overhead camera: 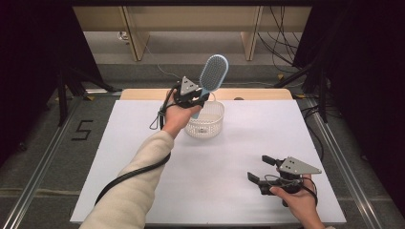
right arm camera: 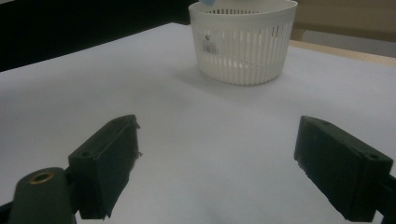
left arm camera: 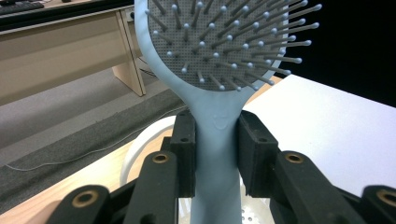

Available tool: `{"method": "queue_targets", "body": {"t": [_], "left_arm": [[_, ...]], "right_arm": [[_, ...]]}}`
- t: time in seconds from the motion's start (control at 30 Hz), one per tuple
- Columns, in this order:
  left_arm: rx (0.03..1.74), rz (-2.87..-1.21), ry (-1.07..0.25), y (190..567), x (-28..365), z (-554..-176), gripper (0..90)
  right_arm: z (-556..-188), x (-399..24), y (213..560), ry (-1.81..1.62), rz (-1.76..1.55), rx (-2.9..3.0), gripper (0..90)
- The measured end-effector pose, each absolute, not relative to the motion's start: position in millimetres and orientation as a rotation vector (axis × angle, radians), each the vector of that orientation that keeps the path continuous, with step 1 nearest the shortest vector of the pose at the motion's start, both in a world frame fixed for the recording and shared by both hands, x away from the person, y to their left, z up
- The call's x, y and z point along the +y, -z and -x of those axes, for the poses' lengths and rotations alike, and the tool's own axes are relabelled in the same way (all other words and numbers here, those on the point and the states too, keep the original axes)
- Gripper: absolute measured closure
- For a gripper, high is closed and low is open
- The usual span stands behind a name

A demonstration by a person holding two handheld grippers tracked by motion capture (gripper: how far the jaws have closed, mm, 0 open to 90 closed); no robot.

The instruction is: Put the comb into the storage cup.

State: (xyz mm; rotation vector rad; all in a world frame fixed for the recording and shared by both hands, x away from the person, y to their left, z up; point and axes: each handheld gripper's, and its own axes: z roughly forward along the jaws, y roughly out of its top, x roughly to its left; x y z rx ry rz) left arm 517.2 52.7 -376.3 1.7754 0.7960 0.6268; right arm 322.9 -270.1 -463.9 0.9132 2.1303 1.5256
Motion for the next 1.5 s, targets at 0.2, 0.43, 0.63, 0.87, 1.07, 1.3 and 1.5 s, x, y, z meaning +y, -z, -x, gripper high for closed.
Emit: {"method": "queue_targets", "body": {"t": [0.2, 0.43, 0.63, 0.87, 1.07, 1.3, 1.5], "left_arm": [[0.791, -1.778, -0.612, 378.2, 52.2, -517.3, 69.9], [0.782, -1.787, -0.610, 380.7, 50.8, -517.3, 69.9], [0.779, -1.791, -0.611, 381.3, 50.3, -517.3, 69.9], [0.776, -1.799, -0.614, 383.3, 49.3, -517.3, 69.9], [0.770, -1.801, -0.614, 383.4, 48.7, -517.4, 69.9], [0.765, -1.809, -0.613, 386.1, 47.9, -517.9, 69.9], [0.760, -1.819, -0.617, 388.6, 48.1, -518.6, 69.9]], "right_arm": [[-322.8, -270.1, 463.8, -1.526, -0.915, 2.131, 14.6], [-322.9, -270.0, 463.9, -1.527, -0.913, 2.131, 14.6], [-323.0, -270.1, 464.0, -1.525, -0.910, 2.132, 14.6], [-322.9, -269.9, 464.0, -1.524, -0.909, 2.131, 14.6], [-322.8, -270.0, 463.9, -1.527, -0.912, 2.131, 14.7], [-322.9, -270.0, 464.0, -1.527, -0.908, 2.131, 14.7], [-322.9, -270.0, 463.9, -1.526, -0.910, 2.133, 14.6]]}}
